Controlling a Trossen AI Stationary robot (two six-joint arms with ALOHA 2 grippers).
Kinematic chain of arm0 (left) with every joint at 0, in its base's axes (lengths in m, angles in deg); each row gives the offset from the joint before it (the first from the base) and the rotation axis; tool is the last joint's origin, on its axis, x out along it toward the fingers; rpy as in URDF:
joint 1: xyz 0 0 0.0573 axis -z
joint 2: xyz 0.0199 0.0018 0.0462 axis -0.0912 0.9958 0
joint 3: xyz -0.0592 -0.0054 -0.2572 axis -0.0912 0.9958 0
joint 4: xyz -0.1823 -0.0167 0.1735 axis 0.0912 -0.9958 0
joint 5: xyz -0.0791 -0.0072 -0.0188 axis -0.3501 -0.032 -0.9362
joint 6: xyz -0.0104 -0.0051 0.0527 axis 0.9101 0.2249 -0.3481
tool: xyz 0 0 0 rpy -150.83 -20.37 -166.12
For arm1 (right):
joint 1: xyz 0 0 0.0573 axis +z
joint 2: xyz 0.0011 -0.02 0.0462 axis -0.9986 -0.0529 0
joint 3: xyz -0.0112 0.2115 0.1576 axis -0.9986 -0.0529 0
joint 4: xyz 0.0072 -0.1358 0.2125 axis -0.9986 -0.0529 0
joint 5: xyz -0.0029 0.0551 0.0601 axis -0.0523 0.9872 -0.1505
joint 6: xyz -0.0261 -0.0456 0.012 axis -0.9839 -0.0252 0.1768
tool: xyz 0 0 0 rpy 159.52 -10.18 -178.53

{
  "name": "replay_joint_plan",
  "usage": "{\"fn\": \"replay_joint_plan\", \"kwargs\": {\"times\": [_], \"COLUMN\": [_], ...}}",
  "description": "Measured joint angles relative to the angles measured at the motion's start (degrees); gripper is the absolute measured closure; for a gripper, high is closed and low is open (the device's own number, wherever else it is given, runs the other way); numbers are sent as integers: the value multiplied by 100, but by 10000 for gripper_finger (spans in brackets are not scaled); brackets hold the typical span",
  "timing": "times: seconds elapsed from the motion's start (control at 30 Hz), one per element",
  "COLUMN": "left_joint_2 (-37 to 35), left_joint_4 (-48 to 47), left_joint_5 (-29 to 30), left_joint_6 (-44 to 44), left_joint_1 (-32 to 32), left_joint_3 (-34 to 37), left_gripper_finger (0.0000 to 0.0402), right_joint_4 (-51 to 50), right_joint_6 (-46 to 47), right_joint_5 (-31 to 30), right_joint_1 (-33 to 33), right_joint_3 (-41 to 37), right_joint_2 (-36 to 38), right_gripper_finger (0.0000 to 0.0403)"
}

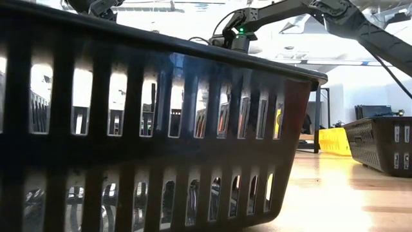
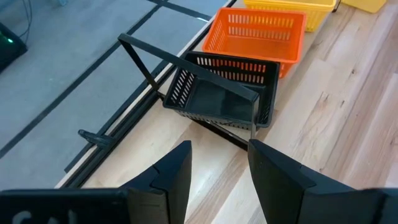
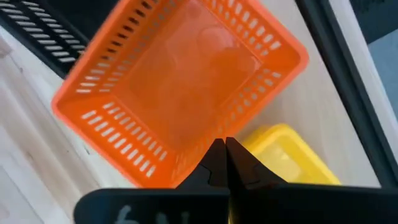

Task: Stack baskets on shelf by color
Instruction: Stack the left yellow bin on top of the other yellow bin on the shelf

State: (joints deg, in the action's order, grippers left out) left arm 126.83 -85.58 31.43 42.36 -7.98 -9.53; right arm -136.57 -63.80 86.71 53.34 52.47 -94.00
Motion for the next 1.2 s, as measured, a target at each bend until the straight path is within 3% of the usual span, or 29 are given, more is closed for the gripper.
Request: {"fn": "replay_joint_plan", "kwargs": {"times": [1.2], "left_joint_2": [0], "left_joint_4": [-2], "left_joint_5": [1], "left_joint_6": [65], "left_joint_1": [-2], "left_joint_3": [0], "left_gripper_finger": [255], "right_joint_4": [-280], "right_joint_6": [-152], "right_joint_5": [-142], "right_joint_1": [-284], "right_joint_3": [-4], "right_joint_2": [-326], "right_gripper_finger": [403]}}
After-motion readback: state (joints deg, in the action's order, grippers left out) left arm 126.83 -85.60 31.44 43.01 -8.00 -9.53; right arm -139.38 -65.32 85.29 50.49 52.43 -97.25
